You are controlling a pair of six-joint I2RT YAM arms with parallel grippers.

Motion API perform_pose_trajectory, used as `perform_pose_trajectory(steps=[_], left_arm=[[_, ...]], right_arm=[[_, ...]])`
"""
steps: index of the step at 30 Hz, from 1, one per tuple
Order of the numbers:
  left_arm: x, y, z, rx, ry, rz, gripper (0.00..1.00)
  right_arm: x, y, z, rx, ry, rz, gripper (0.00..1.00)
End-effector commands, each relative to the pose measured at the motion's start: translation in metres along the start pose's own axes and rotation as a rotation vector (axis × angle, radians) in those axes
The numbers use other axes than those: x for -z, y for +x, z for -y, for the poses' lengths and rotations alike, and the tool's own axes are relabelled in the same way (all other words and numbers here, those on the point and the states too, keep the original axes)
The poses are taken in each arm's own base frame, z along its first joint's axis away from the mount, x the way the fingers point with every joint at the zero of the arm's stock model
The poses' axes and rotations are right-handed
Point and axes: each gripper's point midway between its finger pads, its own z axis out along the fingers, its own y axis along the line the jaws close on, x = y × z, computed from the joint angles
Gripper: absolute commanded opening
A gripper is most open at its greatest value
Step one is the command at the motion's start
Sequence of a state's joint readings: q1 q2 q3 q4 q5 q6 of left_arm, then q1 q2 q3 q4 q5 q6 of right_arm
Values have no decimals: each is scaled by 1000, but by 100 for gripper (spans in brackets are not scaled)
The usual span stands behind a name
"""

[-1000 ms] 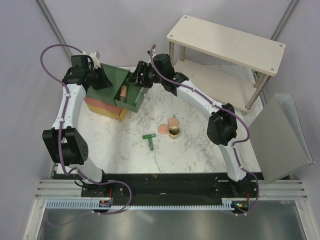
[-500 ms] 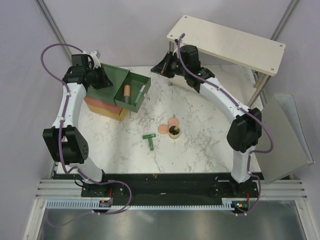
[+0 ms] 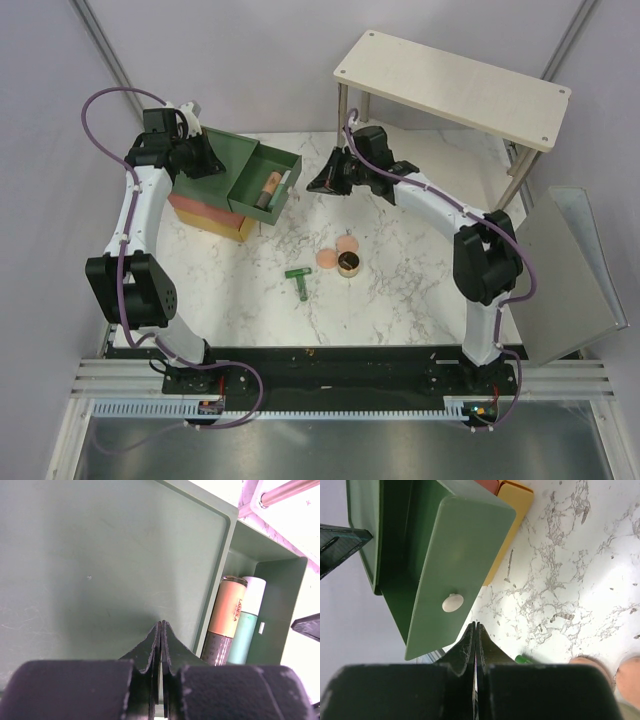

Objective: Organize the makeup

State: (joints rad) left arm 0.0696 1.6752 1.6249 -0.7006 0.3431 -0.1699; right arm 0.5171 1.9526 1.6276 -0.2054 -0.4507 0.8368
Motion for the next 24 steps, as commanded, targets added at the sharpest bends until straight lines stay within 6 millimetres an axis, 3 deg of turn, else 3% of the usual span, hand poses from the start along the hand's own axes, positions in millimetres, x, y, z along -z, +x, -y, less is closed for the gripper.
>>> perform_pose_trajectory(steps=[1,13,18,22,24], left_arm=[[-15,84,-34,41,-111,-298,6],[-15,83,-32,45,-106,-297,6],[-15,84,-30,50,-94,-300,6],[-17,89,-31,55,-94,-313,6],[-17,92,-32,59,-96,-321,6]], right_arm=[[-9,1,-11,3,-52,-22,0],[-43,8,-31,18,-96,-55,0],[-53,2,-49,23,-135,-49,0],[-62,-3,-75,35,-194,-45,0],[-73,2,-74,26,-199,-63,0]])
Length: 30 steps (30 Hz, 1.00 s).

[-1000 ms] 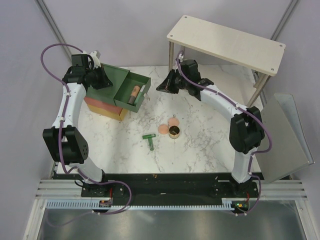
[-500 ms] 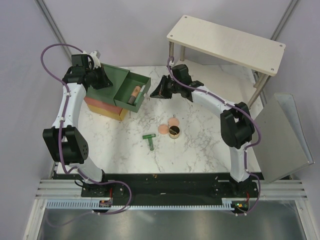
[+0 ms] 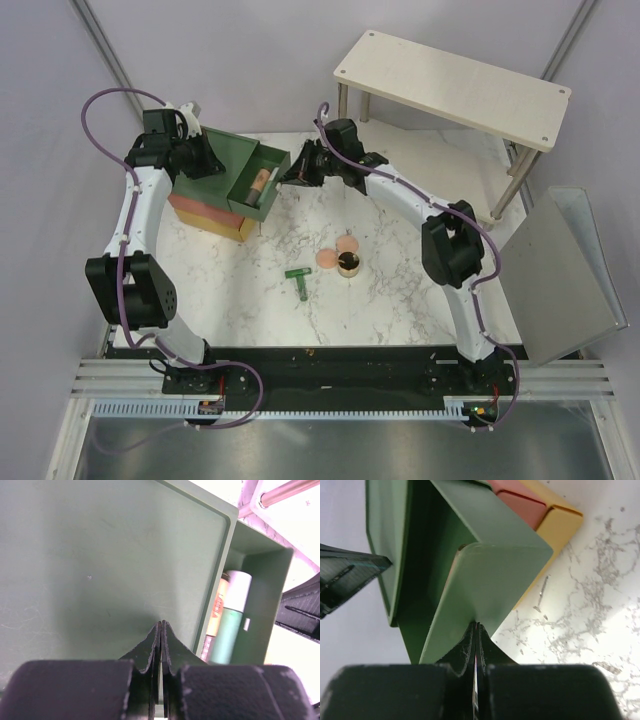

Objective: Organize the makeup

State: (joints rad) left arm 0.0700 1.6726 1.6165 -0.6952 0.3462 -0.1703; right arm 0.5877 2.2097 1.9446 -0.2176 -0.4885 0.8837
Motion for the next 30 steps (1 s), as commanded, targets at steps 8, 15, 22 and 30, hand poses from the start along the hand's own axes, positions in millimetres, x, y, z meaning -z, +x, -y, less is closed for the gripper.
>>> perform_pose_trajectory(steps=[8,15,22,30], left_arm=[[-15,90,-31,56,-98,-316,6],[-14,91,-32,56,-101,-317,6],[-14,95,-32,57,-103,-325,7],[-13,94,-34,58,-113,-319,7]], right_arm=[[-45,7,-59,18,-173,-21,0],[-59,7,-80,-8,-248,0,0],[-70,12,-97,-42,-322,4,0],[-65,11,-96,-55,-316,21,0]])
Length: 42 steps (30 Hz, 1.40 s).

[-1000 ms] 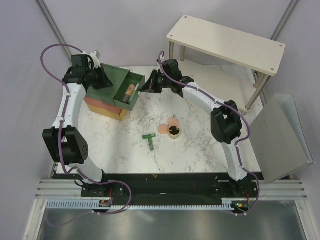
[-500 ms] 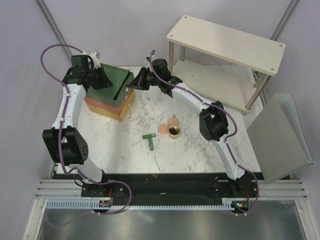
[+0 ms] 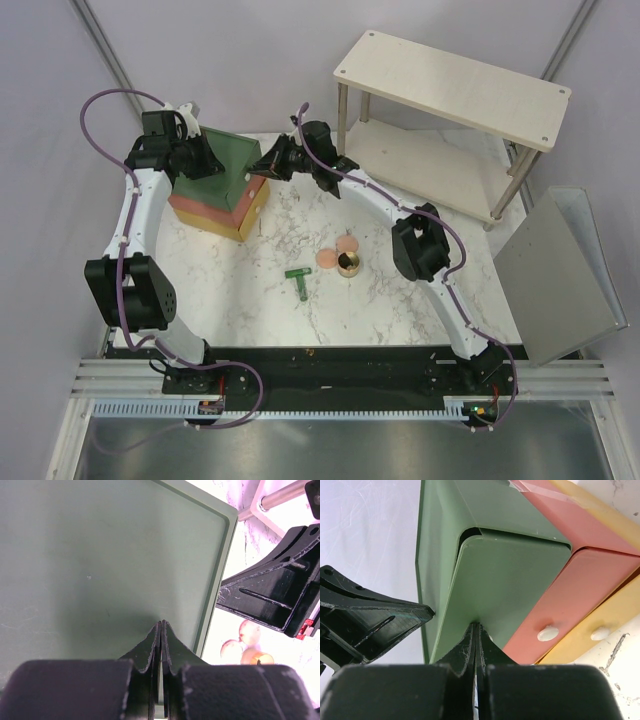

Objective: Organize the makeup

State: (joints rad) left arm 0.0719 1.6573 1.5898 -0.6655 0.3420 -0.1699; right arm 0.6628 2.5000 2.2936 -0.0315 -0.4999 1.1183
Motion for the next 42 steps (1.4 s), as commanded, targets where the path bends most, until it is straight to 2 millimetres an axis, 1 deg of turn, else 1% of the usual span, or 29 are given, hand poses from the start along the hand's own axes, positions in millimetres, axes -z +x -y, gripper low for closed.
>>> perform_pose_trajectory(steps=[1,2,3,4,5,6,8,10,11,12,13,15,16,17,18,20,21,23,24,26,27,28,30,32,33,34,39,41,42], left_arm=[[-11,95,-31,64,-107,-338,7],[-12,95,-31,65,-106,-340,7],[-12,95,-31,67,-103,-341,7],[-12,95,-31,67,-105,-341,7],[-12,96,-31,69,-105,-343,7],[-12,97,-31,72,-104,-345,7],[-12,97,-31,70,-106,-345,7],[-12,98,-32,70,-109,-347,7],[-12,97,-32,70,-109,-345,7],[-12,98,-32,70,-110,-346,8],[-13,98,-32,69,-110,-348,8],[-12,97,-32,69,-110,-344,8],[-12,98,-31,68,-108,-346,8],[-12,98,-31,68,-109,-346,8],[-12,98,-32,68,-109,-347,8],[-12,98,-32,66,-111,-345,8],[-12,98,-32,64,-112,-344,8],[-11,98,-33,62,-115,-345,8],[-10,98,-33,59,-116,-345,8],[-10,100,-34,58,-119,-349,8],[-11,101,-35,57,-119,-351,8],[-11,101,-34,57,-119,-351,8],[-10,102,-35,58,-120,-353,8],[-10,102,-35,54,-123,-354,8],[-10,102,-35,54,-125,-352,8],[-10,102,-36,53,-125,-352,8],[-11,100,-36,50,-127,-349,8],[-11,99,-36,50,-126,-347,8],[-11,100,-37,52,-128,-348,8]], right_arm=[[1,19,-43,58,-85,1,0],[10,13,-54,75,-89,23,0],[11,16,-42,69,-58,23,0],[16,9,-40,75,-44,45,1],[21,7,-45,80,-46,53,1],[23,8,-38,76,-32,52,3],[27,7,-37,70,-31,51,14],[27,11,-28,54,-32,47,20],[30,12,-30,27,-44,44,23],[29,16,-23,15,-55,42,27],[30,17,-20,1,-63,39,32],[31,22,-14,-50,-89,32,36],[31,23,-8,-74,-90,30,41],[31,28,1,-95,-84,25,43],[32,27,-2,-111,-108,28,46],[32,30,10,-139,-104,25,48],[32,29,9,-157,-127,30,50],[30,31,16,-181,-132,28,51],[30,30,14,-184,-156,33,52],[26,32,20,-234,-172,28,53],[26,31,16,-237,-205,34,53],[23,32,24,-287,-206,30,54],[21,31,25,-314,-235,33,54],[17,35,36,-364,-231,23,54],[17,35,36,-367,-244,26,55],[15,37,43,-381,-239,25,56],[11,40,54,-423,-245,28,61],[10,37,56,-440,-252,33,61],[8,39,61,-450,-250,32,60]])
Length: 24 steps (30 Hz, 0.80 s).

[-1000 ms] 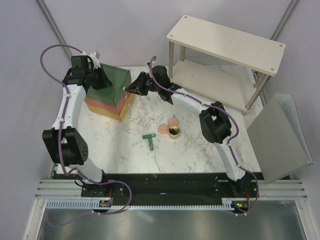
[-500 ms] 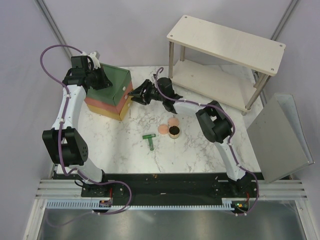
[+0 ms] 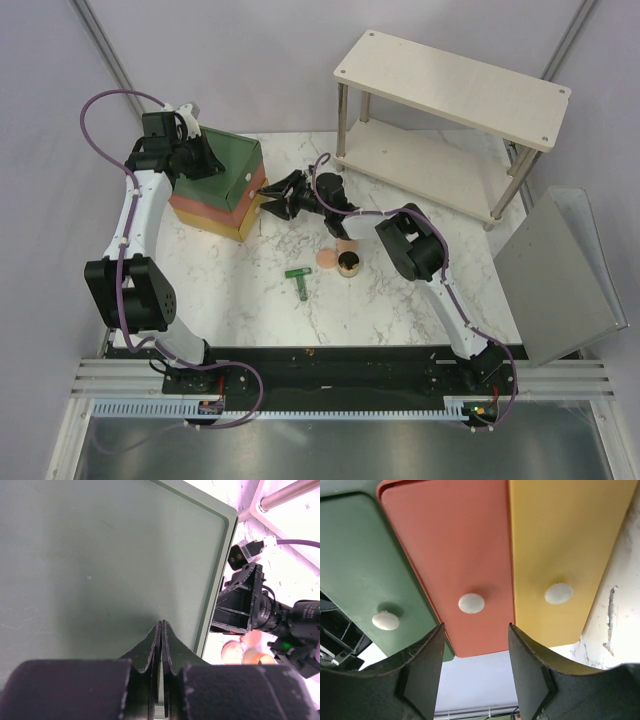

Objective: Organize the makeup

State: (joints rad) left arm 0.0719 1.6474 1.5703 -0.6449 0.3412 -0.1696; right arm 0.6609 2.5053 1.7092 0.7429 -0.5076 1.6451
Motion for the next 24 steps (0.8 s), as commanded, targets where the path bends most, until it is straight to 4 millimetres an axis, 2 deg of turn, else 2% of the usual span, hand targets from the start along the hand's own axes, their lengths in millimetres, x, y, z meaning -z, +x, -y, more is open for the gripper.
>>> perform_pose_trajectory(steps=[1,9,19,24], left_arm=[[-10,100,-36,54,-128,-361,8],[-10,102,-37,53,-132,-366,8],[-10,103,-38,54,-134,-371,8],[-11,104,-37,55,-132,-373,8]], right_arm=[[-1,0,-15,-18,-87,-10,60],[-8,-6,-5,-57,-99,-6,55],[-19,-8,-17,-48,-128,-5,52],[-22,-6,-13,-58,-119,-12,51]])
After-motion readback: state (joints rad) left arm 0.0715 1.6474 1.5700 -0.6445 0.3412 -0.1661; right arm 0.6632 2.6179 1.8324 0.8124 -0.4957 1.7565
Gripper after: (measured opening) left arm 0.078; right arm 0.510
